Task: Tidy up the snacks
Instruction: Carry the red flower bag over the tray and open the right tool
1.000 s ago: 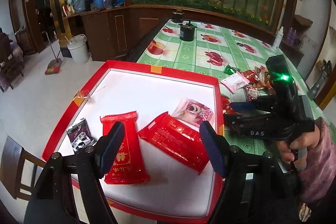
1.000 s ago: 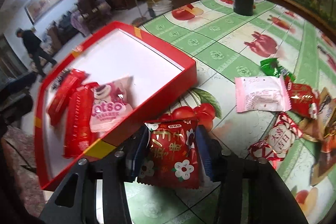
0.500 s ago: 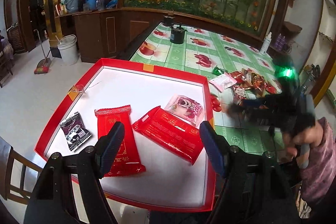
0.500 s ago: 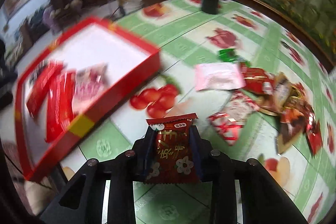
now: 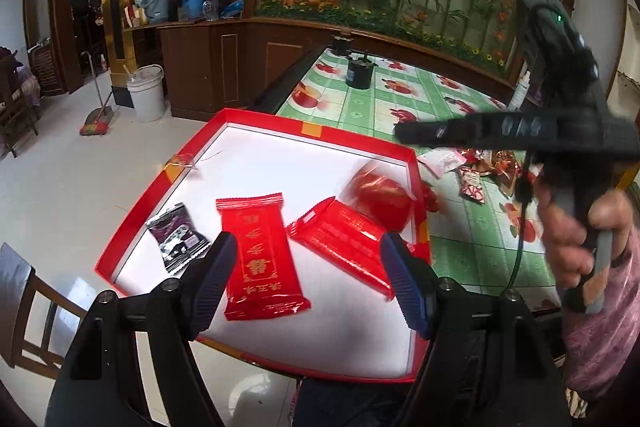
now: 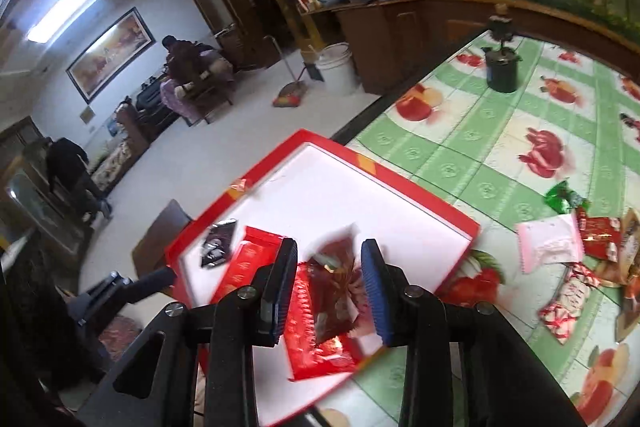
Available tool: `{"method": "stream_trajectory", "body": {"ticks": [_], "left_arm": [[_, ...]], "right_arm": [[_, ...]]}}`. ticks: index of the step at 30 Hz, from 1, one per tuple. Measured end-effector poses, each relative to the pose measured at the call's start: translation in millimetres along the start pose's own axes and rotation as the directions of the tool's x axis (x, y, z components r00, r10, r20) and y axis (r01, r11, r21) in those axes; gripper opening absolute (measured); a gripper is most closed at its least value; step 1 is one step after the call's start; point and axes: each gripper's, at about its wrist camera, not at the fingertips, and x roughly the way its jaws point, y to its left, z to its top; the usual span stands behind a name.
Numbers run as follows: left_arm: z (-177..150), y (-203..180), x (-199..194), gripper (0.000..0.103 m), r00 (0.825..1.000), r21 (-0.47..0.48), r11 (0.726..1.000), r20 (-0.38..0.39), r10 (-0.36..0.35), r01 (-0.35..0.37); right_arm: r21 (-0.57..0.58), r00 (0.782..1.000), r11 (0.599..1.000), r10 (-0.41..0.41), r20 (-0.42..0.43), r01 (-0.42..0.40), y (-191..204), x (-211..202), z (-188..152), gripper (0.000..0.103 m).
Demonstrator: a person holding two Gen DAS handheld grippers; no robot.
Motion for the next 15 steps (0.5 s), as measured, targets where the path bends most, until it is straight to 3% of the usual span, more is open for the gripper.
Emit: {"method": "stream_trajectory", "body": {"ticks": [3, 7, 11, 15], "left_arm": [[-0.6, -5.4, 5.4, 0.074, 1.000, 0.019, 1.000, -0.017, -0.001, 0.002], [3.7, -26.8, 14.3, 0.074, 0.999, 0.063, 0.998, -0.034, -0.024, 0.026], [13.4, -68.7, 23.4, 0.074, 0.997, 0.147, 0.987, -0.055, -0.060, 0.068], [26.1, -121.8, 36.7, 0.074, 0.991, 0.234, 0.965, -0.079, -0.106, 0.122]], "right_arm": [[0.039, 0.999, 0.999, -0.018, 0.046, 0.016, -20.8, -21.4, 3.0, 0.044], [0.157, 0.977, 0.979, -0.156, 0.147, 0.132, -90.2, -79.0, -4.1, 0.048], [0.392, 0.919, 0.890, -0.332, 0.213, 0.230, -189.4, -151.7, -30.6, 0.055], [0.535, 0.899, 0.809, -0.396, 0.189, 0.243, -262.5, -191.2, -63.0, 0.057]]}}
